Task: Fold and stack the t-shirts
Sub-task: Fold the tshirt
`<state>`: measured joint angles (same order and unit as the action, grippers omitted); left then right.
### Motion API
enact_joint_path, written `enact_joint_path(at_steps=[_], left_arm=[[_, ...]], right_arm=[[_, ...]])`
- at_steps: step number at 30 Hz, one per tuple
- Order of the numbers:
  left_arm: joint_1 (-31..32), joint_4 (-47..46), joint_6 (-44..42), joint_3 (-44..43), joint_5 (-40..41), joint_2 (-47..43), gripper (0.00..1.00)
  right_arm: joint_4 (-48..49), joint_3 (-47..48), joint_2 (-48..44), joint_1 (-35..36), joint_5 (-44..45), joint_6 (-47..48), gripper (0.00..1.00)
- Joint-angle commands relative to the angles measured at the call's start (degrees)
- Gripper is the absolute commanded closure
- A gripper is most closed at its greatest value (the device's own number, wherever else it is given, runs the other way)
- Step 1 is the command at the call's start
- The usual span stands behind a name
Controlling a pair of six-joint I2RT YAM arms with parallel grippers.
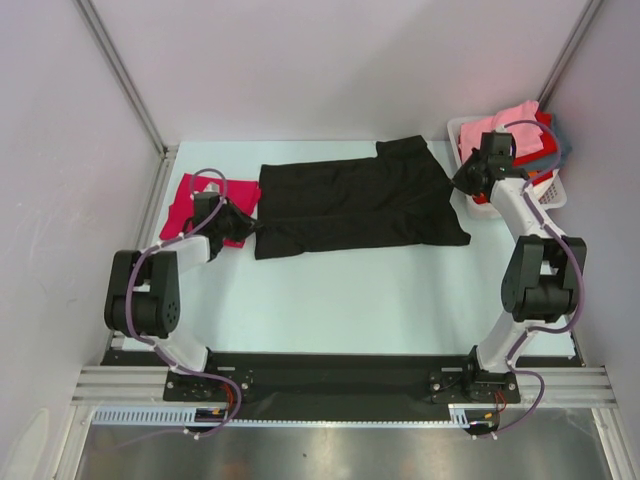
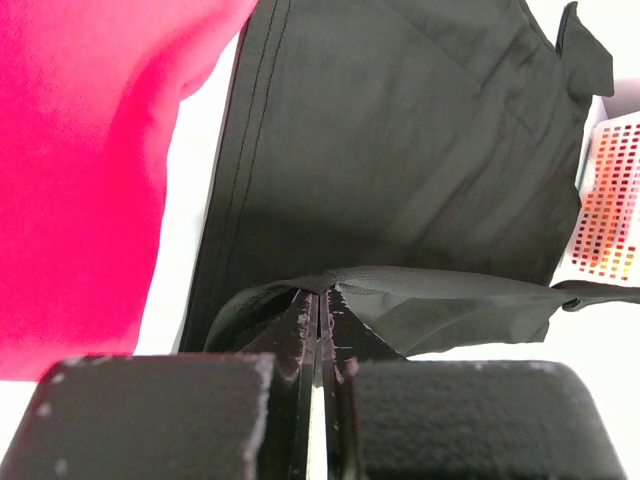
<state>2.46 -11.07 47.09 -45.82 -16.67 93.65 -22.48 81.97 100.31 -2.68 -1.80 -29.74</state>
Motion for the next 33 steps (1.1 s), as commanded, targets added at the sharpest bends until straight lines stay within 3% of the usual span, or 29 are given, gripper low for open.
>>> enact_joint_path(at_steps=[1,14,17,18,21,24,33], left_arm=[[0.1,-2.2,0.3,-3.3,0.9,1.3,1.0],[0.1,-1.3,-0.6,-8.1,2.2,6.0,1.0],[0.1,-1.4,-1.1,-8.8,2.3,6.2,0.93],[0.1,-1.6,-1.5,-8.9,2.3,6.3,0.82],[0.2,-0.3,-3.5,-10.1,2.4,4.9,0.53],[0.4,1.0,-5.4,-8.9,5.1,1.6,0.28],[3.5,0.7,-3.4,1.4,6.9,-11.8,0.31]], right_arm=[[0.0,3.2,1.5,0.3,1.8,1.2,1.0],[1.6,7.1,6.4,1.9,3.7,0.4,0.96],[2.3,8.1,7.5,2.3,4.4,-0.1,0.73],[2.8,8.3,7.7,2.4,4.5,-0.1,0.57],[4.6,5.5,6.0,2.5,4.2,-1.3,0.33],[12.8,-5.1,-1.4,2.5,3.6,-3.3,0.32],[28.1,-32.8,-20.8,2.5,10.8,-14.0,0.54]])
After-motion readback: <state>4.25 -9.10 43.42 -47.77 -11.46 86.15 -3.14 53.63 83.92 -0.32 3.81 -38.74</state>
